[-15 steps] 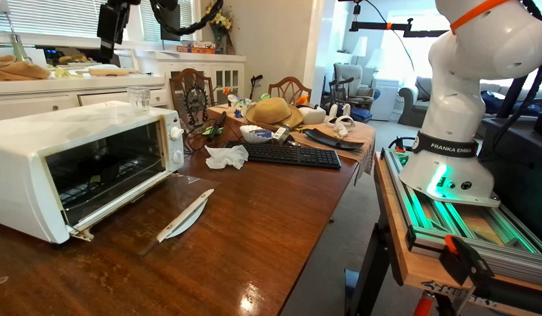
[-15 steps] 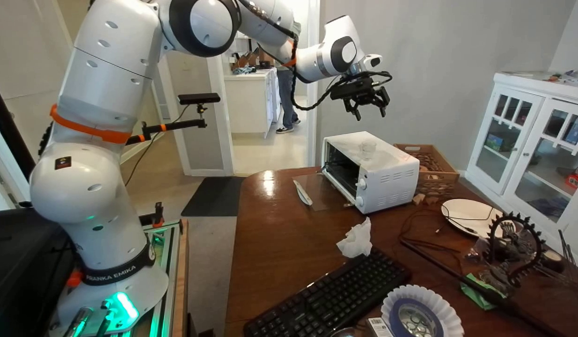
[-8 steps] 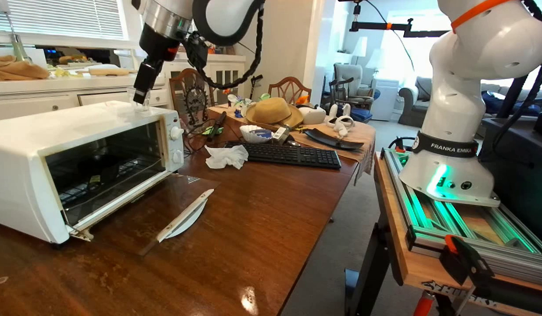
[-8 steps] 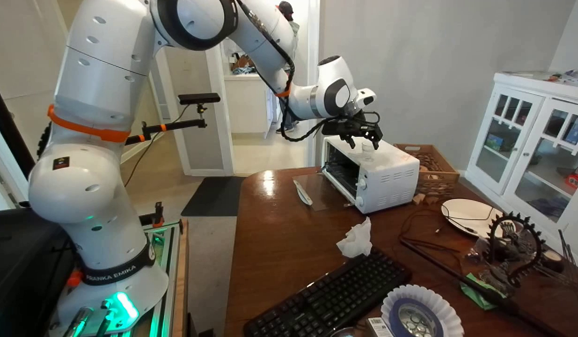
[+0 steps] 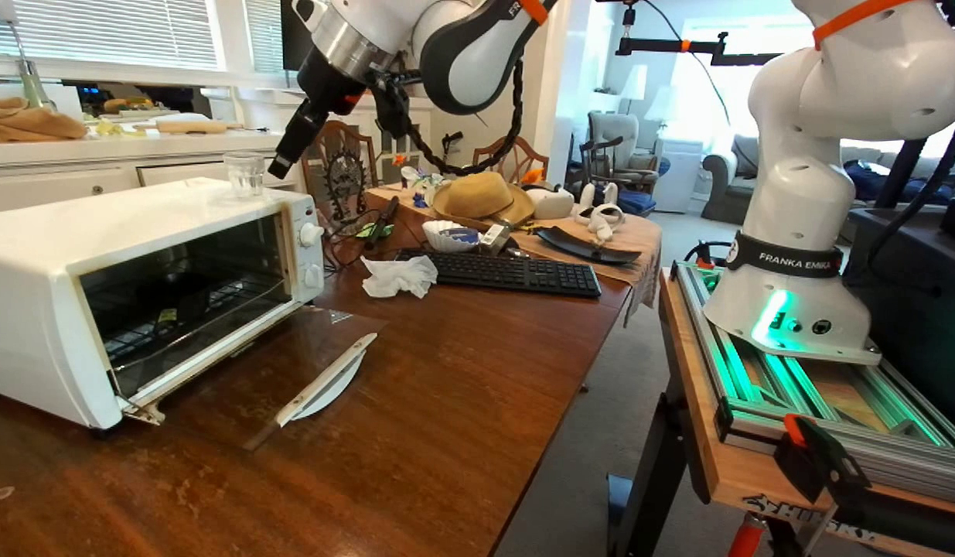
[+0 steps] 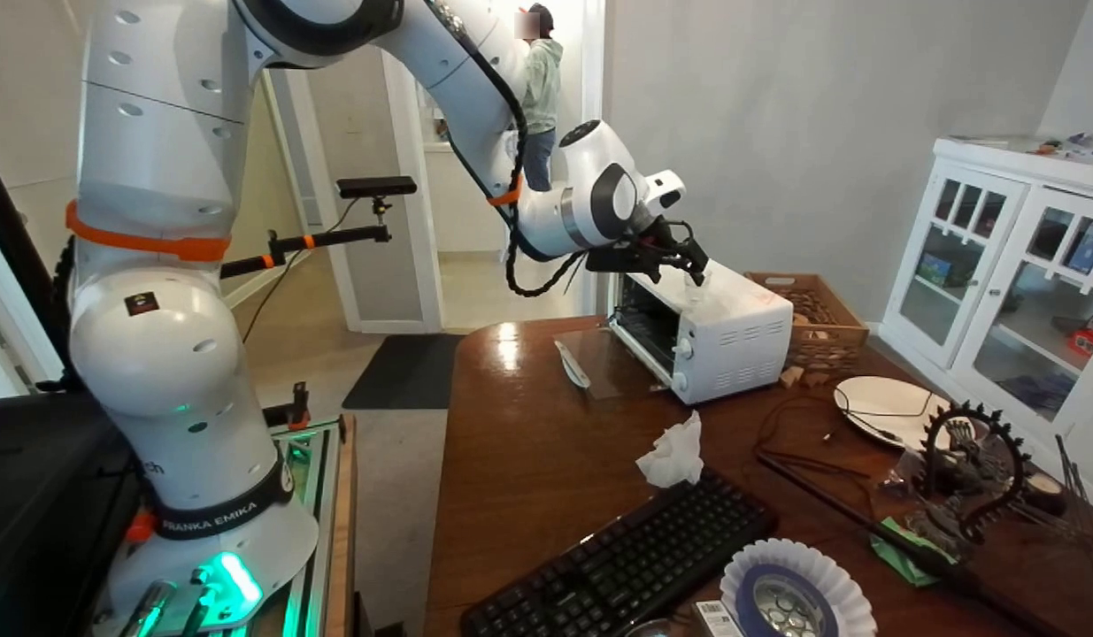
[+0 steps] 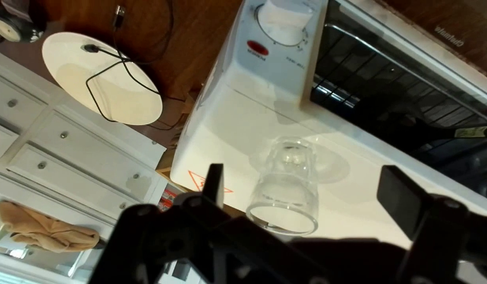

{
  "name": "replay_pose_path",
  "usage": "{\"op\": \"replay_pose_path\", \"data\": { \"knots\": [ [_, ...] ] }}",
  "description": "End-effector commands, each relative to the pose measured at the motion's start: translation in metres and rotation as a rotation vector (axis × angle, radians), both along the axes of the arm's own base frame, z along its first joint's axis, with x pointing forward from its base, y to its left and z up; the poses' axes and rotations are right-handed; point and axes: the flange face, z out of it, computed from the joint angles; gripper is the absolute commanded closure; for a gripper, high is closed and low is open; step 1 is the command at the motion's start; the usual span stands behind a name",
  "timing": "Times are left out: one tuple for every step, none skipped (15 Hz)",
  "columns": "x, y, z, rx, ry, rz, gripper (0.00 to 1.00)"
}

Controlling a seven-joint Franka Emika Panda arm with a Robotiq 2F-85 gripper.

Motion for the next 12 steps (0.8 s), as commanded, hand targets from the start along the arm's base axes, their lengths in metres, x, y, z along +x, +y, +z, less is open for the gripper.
{"op": "replay_pose_path", "data": {
  "knots": [
    [-0.029,-0.020,-0.013,0.072,-0.010,-0.039,0.00],
    [-0.029,-0.026,-0.017,0.082,-0.022,-0.040,0.00],
    [-0.029,-0.031,-0.021,0.090,-0.035,-0.029,0.00],
    [-0.033,-0.032,-0.027,0.106,-0.039,-0.013,0.00],
    [-0.035,-0.030,-0.033,0.121,-0.044,0.016,0.00],
    [-0.036,-0.026,-0.038,0.127,-0.042,0.037,0.00],
    [-0.039,-0.022,-0.042,0.136,-0.040,0.054,0.00],
    [-0.040,-0.018,-0.046,0.137,-0.034,0.073,0.00],
    [-0.039,-0.015,-0.049,0.134,-0.030,0.082,0.00],
    [-0.037,-0.014,-0.048,0.128,-0.028,0.084,0.00],
    [-0.036,-0.015,-0.045,0.121,-0.033,0.080,0.00],
    [-0.035,-0.017,-0.041,0.119,-0.040,0.076,0.00]
  ]
}}
